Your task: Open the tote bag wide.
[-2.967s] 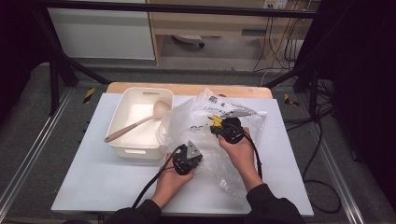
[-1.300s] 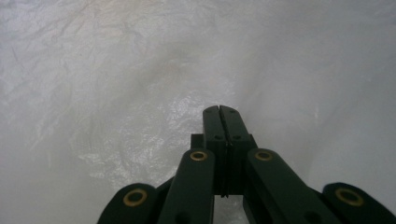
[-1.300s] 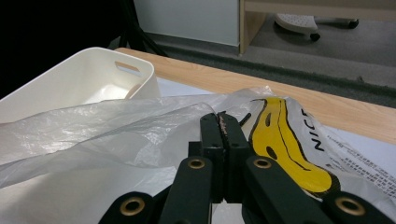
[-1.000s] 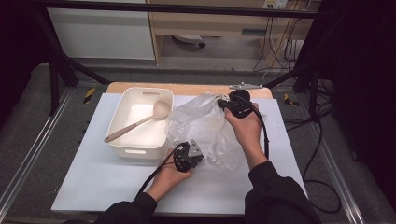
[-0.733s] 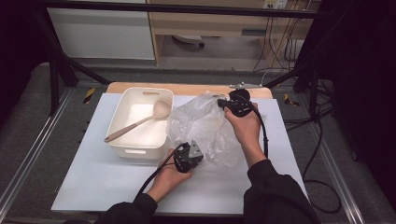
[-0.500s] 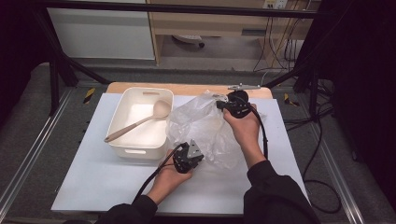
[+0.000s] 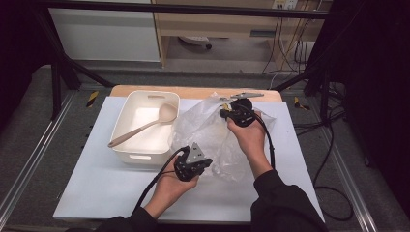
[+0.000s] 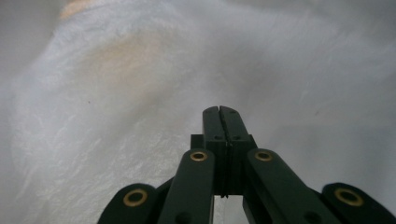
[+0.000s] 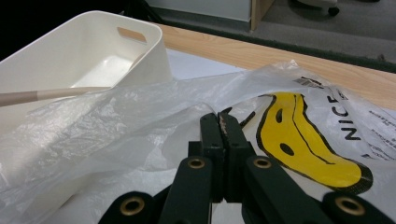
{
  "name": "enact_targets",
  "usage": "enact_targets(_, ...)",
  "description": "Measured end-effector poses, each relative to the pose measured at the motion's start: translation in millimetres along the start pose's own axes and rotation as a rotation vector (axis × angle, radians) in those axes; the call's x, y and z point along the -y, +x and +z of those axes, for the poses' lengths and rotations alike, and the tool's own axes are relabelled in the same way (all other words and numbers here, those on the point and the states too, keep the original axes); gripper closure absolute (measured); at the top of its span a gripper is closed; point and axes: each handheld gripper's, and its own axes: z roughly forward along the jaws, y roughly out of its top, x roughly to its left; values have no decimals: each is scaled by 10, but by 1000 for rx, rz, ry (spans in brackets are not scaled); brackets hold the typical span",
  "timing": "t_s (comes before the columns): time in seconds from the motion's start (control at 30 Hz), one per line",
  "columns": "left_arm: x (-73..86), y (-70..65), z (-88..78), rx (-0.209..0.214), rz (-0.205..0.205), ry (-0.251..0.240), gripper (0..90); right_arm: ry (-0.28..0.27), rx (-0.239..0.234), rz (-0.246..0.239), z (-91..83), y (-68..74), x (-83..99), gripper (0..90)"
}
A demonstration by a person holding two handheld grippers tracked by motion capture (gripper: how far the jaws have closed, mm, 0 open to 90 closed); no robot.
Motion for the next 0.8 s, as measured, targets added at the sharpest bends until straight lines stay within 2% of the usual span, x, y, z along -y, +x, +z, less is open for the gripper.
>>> enact_targets(0.37,-238,135,-381,7,-48,-42,900,-6,-9,-6,-42,34,29,900)
enact_targets(0.53,-313,276,-520,-14,-63,-54,900,-3,-14,-9,-54,51,50,900)
enact_targets(0.67,-320,425,-589,-23,-97,-67,900,-2,-17,-9,-42,55,62,900)
enact_targets(0.8,-324,541,-652,-51,-110,-73,883,-3,-23,-11,-40,63,70,900)
